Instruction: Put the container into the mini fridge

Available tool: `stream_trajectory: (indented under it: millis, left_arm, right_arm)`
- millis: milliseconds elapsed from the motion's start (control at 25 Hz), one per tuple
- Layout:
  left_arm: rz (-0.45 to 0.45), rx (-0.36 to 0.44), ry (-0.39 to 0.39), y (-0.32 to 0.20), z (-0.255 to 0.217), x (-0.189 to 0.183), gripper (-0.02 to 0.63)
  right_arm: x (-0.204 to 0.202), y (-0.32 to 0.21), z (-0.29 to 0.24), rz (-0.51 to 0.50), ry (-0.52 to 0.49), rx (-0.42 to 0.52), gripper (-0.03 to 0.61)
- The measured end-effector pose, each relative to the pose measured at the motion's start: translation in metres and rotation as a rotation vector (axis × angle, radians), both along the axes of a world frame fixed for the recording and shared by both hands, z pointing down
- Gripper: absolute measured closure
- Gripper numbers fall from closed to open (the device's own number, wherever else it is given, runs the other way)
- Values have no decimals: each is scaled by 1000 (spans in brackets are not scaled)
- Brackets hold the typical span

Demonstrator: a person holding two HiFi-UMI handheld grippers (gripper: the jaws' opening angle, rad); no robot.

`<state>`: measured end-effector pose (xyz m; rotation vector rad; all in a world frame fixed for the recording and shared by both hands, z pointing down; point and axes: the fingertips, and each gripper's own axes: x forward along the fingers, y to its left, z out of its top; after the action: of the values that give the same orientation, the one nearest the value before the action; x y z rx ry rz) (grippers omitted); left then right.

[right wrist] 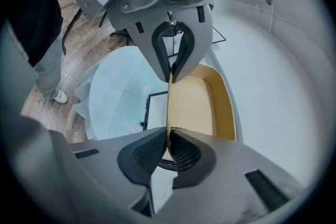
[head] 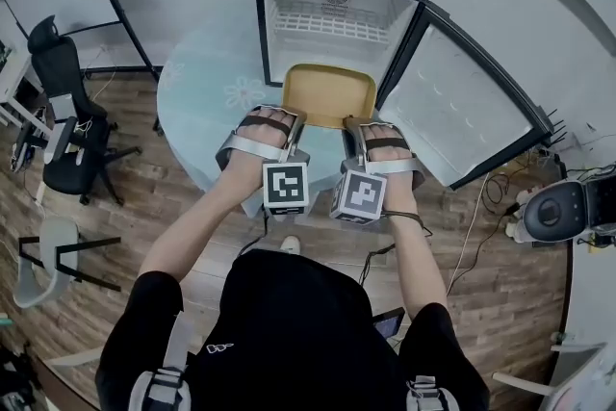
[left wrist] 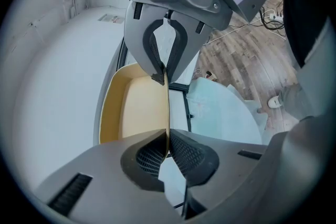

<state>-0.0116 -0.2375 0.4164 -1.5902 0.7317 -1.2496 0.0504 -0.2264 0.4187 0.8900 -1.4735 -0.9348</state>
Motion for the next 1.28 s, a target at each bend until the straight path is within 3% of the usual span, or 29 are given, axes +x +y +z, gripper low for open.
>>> stream_trajectory:
  millis: [520,1280]
  left_arm:
    - [5,10,12,-106,-6,-14,583]
    - [33,-51,47,-166,7,33,583]
  right_arm:
    - [-14,-107,-6,15,3,13,554]
    - [28,-164,1,39,5,-39,552]
